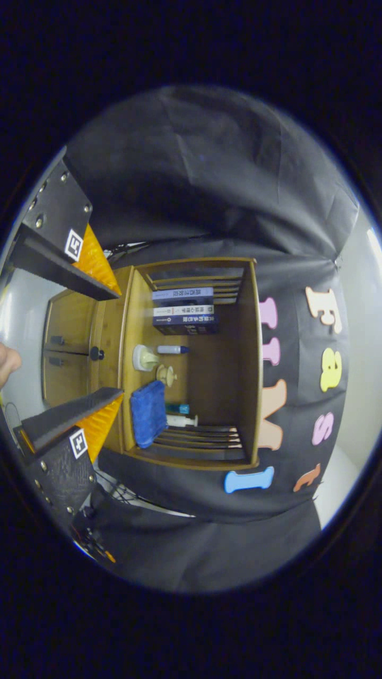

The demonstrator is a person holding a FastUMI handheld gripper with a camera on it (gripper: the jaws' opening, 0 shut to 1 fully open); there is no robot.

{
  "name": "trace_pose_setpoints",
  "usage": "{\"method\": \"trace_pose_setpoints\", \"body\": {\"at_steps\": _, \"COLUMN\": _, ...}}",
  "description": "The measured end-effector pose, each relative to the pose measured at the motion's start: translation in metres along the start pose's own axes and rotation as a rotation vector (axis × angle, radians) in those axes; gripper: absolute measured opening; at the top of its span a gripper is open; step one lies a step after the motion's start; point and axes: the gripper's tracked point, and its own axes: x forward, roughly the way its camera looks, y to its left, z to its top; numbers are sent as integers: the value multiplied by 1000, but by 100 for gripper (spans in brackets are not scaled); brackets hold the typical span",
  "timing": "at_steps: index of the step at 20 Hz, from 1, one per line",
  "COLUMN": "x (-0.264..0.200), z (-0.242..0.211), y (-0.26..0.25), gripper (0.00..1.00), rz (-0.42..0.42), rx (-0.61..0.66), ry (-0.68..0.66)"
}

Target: Pull open the drawer, take out the items inside it, and place them on the countertop above the cabinet.

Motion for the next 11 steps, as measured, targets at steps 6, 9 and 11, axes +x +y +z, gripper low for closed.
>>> {"method": "trace_pose_setpoints", "body": {"at_steps": 6, "x": -14, "z": 18, "y": 7, "gripper": 98, "rz": 32, "rx": 18, "ry": -58}}
{"method": "trace_pose_setpoints", "body": {"at_steps": 9, "x": -15, "z": 24, "y": -1, "gripper": 98, "rz": 26, "rx": 35, "ry": -64}}
{"method": "trace_pose_setpoints", "body": {"at_steps": 11, "x": -17, "z": 24, "y": 1, "gripper": 98, "rz": 34, "rx": 42, "ry": -65}}
